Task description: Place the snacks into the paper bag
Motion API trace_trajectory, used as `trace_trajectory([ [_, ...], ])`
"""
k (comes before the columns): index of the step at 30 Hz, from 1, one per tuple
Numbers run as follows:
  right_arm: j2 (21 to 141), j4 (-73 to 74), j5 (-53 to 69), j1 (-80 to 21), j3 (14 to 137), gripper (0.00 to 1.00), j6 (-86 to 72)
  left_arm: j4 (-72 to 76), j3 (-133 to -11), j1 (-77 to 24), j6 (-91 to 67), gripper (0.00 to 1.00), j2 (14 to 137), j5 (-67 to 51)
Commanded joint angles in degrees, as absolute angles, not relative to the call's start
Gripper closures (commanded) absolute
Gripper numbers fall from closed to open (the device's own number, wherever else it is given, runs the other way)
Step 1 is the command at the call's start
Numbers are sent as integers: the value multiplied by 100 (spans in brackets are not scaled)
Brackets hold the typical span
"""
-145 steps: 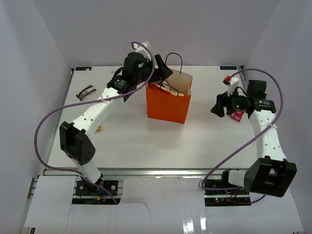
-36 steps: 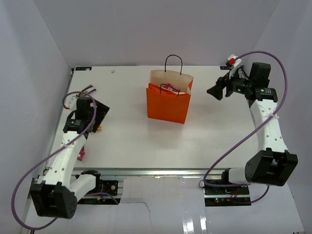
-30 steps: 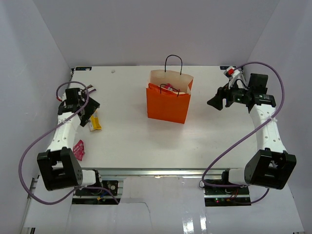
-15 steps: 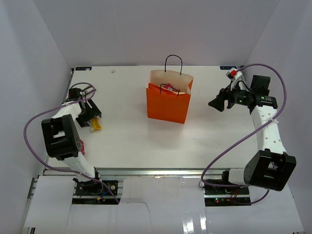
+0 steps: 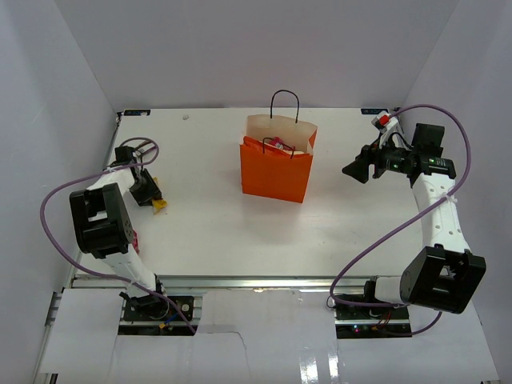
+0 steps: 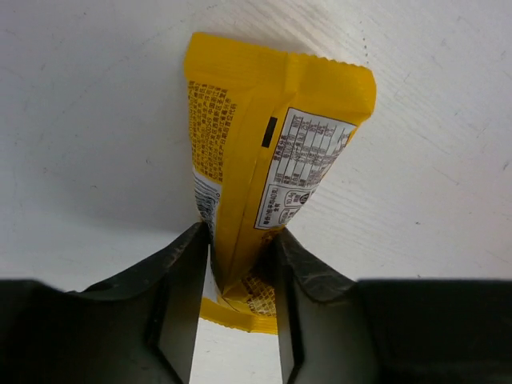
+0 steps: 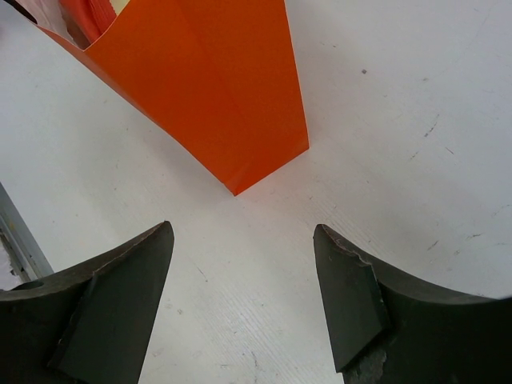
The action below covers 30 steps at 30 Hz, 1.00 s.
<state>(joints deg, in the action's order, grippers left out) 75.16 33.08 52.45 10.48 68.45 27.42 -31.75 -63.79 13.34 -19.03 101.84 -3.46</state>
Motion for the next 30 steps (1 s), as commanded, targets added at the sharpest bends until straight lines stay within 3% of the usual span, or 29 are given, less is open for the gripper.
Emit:
trace_trajectory([
  [1, 7479, 3322, 5388, 1081, 6847, 24, 2698, -3111, -6469, 1362, -1872, 56, 10143, -422],
  [9, 7462, 3314, 5440, 1081, 6873, 24, 2619, -3103, -6399, 1345, -2144, 72, 9389, -1307],
  [17, 7471, 3305, 5528, 1081, 6838, 24, 2558, -1462, -5581, 1020, -3584, 77, 7639, -3812],
  [23, 7471, 3331, 5546, 1081, 6899, 24, 2558, -853, -6423, -173, -3683, 76, 7014, -3894],
  [30, 7418, 3322, 5642, 1081, 6882, 24, 2479, -957, -8154, -1572, -3112, 77, 7970, -3613],
])
